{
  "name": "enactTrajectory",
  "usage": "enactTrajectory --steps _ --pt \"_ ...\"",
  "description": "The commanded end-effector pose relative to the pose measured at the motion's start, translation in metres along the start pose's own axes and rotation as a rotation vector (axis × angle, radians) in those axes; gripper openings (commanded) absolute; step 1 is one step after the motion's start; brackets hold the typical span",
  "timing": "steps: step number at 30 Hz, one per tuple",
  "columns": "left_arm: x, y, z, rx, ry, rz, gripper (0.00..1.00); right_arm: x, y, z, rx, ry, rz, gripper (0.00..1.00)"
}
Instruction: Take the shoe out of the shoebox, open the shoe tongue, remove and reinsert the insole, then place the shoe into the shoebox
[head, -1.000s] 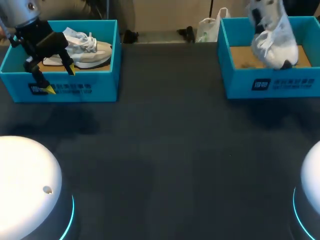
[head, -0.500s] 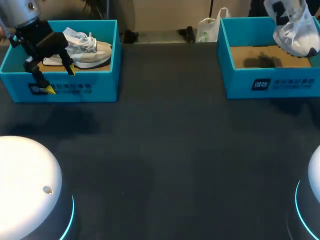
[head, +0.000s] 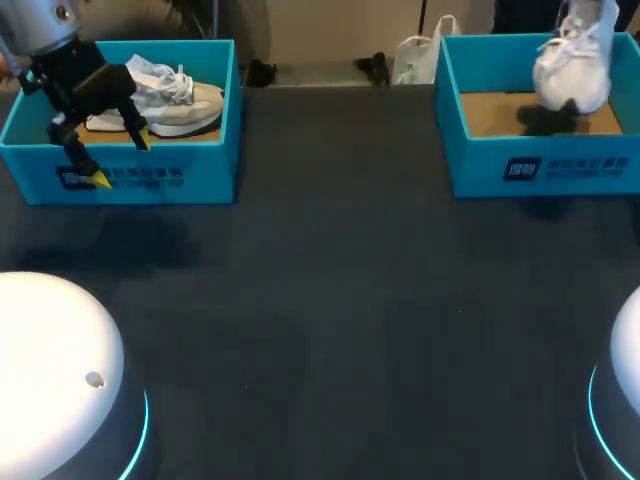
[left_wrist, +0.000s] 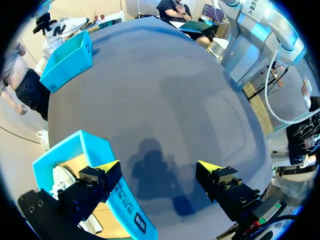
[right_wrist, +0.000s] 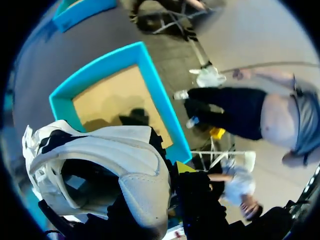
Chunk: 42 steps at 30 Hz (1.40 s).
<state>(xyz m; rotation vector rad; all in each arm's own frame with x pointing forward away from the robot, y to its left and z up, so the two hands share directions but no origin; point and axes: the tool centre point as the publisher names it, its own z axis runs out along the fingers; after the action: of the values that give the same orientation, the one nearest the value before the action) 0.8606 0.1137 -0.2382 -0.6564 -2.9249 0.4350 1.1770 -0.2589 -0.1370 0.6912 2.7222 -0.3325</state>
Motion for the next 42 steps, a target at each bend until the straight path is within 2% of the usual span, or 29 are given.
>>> enactTrajectory --steps 1,8,11,16,21,24,26,40,42 --pt "0.0 0.0 0.0 -0.002 0.001 0.0 1.0 -0.002 0.005 -0.004 0.094 0.04 0.306 0.0" --pt "0.0 0.0 0.0 -0.002 0.001 0.0 1.0 -0.002 0.005 -0.004 0.094 0.04 0.306 0.0" --pt "0.0 0.0 0.0 -0.002 0.001 0.0 1.0 -0.011 -0.012 0.001 0.116 0.048 0.465 0.0" --pt "0.0 0.0 0.0 -0.002 0.001 0.0 1.0 -0.014 -0.037 0.007 0.163 0.028 0.625 0.0" --pt "0.0 0.0 0.0 -0.002 0.001 0.0 1.0 -0.008 -0.059 0.01 0.168 0.021 0.774 0.0" --pt "0.0 0.0 0.0 -0.002 0.001 0.0 1.0 0.0 -0.065 0.009 0.195 -0.009 0.85 0.0" --pt "0.0 0.0 0.0 -0.002 0.001 0.0 1.0 0.006 -0.069 0.01 0.293 -0.033 0.963 0.0" --pt "0.0 0.0 0.0 -0.002 0.001 0.0 1.0 0.006 -0.069 0.01 0.293 -0.033 0.963 0.0" --pt "0.0 0.0 0.0 -0.002 0.001 0.0 1.0 0.006 -0.076 0.021 0.3 -0.025 1.001 0.0"
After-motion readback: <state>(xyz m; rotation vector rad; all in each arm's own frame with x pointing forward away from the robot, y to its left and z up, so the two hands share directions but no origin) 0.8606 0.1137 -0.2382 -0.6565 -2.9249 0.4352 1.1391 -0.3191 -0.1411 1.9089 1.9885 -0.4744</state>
